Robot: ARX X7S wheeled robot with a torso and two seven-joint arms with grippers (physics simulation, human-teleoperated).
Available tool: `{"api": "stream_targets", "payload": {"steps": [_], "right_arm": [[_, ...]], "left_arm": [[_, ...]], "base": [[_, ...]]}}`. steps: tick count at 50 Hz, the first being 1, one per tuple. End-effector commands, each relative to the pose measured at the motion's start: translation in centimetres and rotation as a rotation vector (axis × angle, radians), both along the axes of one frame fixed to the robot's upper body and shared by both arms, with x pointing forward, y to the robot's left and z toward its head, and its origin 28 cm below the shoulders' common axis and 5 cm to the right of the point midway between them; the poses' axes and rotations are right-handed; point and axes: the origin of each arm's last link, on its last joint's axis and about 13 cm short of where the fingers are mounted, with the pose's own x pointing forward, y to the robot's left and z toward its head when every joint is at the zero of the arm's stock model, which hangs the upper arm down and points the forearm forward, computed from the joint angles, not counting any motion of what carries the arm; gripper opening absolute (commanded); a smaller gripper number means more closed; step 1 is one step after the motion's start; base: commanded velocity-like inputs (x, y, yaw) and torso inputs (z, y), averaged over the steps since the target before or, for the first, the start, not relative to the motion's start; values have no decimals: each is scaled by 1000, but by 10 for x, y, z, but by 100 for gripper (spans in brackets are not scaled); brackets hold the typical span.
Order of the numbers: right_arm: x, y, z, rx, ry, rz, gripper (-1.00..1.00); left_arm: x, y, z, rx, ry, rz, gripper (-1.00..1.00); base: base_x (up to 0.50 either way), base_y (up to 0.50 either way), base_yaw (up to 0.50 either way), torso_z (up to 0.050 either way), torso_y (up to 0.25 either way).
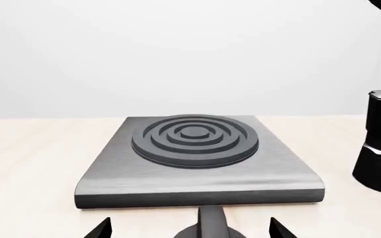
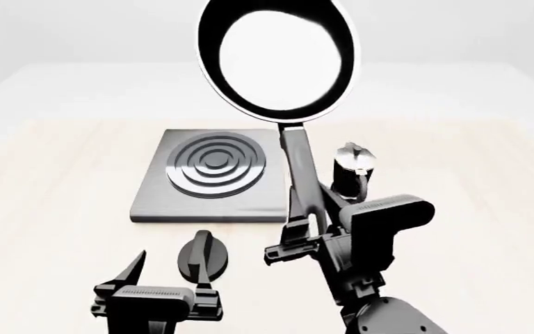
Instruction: Put the frying pan on the stove.
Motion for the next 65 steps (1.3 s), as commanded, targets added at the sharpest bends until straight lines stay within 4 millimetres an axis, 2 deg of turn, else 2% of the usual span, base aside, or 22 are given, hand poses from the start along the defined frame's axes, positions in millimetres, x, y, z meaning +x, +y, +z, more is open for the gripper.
{"api": "stream_targets", "payload": {"steps": [1,6,21,31,44,55,65], "right_arm": [[5,-4,18,-107,-96,69,-100],[9,-8,25,-136,-96,117,-100],[24,-15,20,-212,-53,182,-100],[33,-20,26,-206,-16,197,-100],[40,-18,32,-236,26,233,-100],[51,-15,29,-296,116,247,-100],[54,-16,25,-303,165,245,-100]], "left_arm": [[0,-1,2,4,-2,-3,100],[0,-1,3,5,-2,-4,100],[1,-2,1,10,-2,-5,100],[0,-2,1,10,-3,-4,100],[0,-2,2,11,-6,-5,100],[0,-1,5,15,-12,0,100],[1,-2,5,16,-14,-3,100]], "base": [[0,0,0,0,0],[0,0,0,0,2],[0,0,0,1,2],[0,0,0,0,2],[0,0,0,1,2],[0,0,0,0,2],[0,0,0,1,2]]}}
